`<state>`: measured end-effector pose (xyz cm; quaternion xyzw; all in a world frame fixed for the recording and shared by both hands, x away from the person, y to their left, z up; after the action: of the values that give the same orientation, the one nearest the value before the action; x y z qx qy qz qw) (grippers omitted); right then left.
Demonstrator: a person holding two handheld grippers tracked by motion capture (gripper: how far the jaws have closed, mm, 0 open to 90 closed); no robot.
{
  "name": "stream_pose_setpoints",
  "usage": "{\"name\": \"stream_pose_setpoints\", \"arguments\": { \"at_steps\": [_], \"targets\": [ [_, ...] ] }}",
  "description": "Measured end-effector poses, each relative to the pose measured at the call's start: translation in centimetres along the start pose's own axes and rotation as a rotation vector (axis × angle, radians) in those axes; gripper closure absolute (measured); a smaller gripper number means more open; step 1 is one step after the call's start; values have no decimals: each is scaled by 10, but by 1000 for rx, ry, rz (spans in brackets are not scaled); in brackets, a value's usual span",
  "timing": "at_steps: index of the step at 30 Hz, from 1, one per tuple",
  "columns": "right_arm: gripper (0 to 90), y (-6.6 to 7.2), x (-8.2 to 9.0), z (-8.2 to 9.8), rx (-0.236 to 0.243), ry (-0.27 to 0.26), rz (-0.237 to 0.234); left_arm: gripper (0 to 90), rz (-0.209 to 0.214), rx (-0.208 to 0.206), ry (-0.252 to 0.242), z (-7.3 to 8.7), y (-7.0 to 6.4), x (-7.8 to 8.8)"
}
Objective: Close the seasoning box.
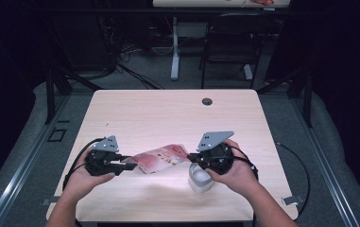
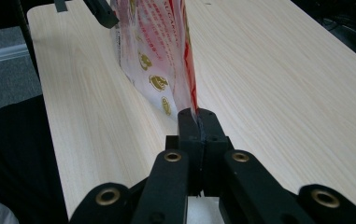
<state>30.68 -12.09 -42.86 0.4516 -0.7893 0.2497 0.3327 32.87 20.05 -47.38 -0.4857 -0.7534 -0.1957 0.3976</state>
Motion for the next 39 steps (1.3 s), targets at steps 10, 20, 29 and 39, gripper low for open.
{"name": "stream_pose_setpoints", "arguments": {
  "at_steps": [10,20,29,39],
  "targets": [
    [900,3,-1,-14,52,42,20,690,-1,22,0,8,5,-3],
    [900,1,-4,-23,73,62,28,686,2,41,2,11,7,-7],
    [900,-1,-4,-26,85,70,34,683,-18,47,11,10,8,-13],
    [900,0,-6,-30,97,74,39,681,-24,47,19,12,8,-15]
  ]
}}
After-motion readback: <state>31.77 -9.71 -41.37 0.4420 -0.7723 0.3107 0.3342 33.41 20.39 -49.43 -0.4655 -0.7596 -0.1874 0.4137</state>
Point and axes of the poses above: each handheld gripper's, and its own axes: x roughly backward along the jaws, z roughly out of its underside, y roughly to its left, the point moved 2 cm from there along -x, roughly forward along the jaws, and after that the axes turned 7 degrees about y, right-handed, at the moved point
